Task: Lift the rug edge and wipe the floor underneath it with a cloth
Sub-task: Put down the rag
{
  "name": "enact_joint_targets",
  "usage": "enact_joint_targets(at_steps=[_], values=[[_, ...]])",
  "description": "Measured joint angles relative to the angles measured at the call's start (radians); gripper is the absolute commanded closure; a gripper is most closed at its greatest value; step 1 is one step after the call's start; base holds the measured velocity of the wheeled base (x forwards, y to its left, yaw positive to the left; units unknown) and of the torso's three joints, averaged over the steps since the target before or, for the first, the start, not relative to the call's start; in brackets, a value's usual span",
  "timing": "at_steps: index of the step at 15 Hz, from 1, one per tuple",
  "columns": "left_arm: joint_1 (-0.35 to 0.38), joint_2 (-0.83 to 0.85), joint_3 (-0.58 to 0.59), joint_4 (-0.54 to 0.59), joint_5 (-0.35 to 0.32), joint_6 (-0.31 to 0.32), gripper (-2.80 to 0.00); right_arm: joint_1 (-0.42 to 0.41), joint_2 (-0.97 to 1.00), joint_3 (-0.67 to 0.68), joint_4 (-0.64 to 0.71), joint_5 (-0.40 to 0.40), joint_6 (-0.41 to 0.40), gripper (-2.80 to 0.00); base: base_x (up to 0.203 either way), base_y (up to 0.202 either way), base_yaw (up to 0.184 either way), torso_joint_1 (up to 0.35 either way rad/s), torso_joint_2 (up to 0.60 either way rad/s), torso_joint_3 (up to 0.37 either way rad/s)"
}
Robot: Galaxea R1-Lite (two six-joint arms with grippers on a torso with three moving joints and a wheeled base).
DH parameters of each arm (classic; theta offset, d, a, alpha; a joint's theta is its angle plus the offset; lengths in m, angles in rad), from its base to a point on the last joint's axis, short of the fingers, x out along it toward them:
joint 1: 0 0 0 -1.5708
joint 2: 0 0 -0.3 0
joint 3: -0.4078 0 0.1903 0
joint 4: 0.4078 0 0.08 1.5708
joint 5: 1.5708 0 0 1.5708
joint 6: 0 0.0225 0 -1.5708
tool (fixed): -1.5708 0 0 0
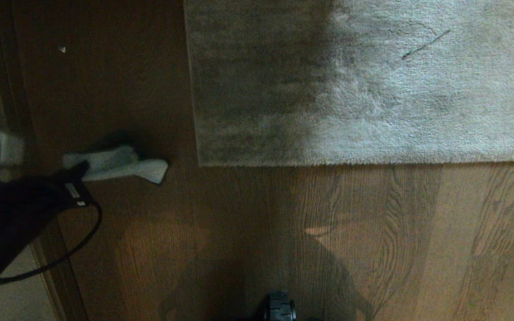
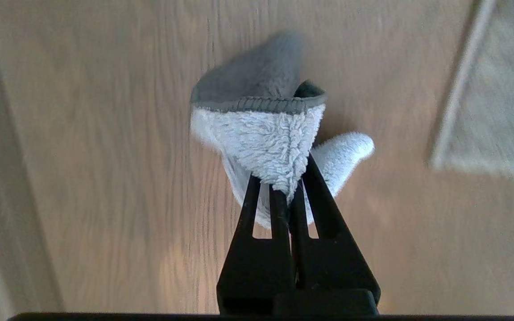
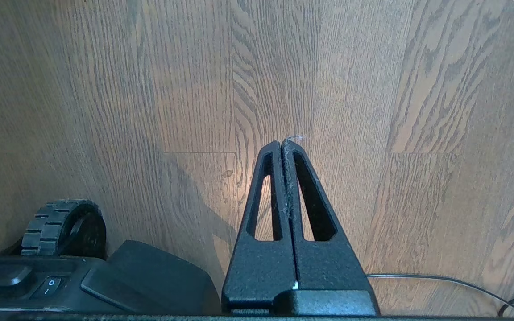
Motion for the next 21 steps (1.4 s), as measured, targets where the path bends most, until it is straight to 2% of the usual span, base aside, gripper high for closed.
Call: enact_joint_targets(at_steps=[4,13,14,21], values=[[0.044,0.142,-0.122,-0.082,-0.002,0.004,0.00,0.000,0.000,0.000,0.000,0.000,0.000,0.00,0.000,0.000,0.000,0.000,0.00,0.000],[0.197,0.255,-0.192,-0.085,-0.043,0.021,0.00,0.000,0.000,0.000,0.000,0.000,0.000,0.00,0.000,0.000,0.000,0.000,0.00,0.000],[0.206,0.260,-0.193,-0.085,-0.044,0.021,-2.80,0.000,0.000,0.000,0.000,0.000,0.001,0.00,0.000,0.000,0.000,0.000,0.00,0.000],[0.222,0.262,-0.178,-0.085,-0.048,0.021,-2.80,0.000,0.000,0.000,0.000,0.000,0.000,0.00,0.000,0.000,0.000,0.000,0.00,0.000]])
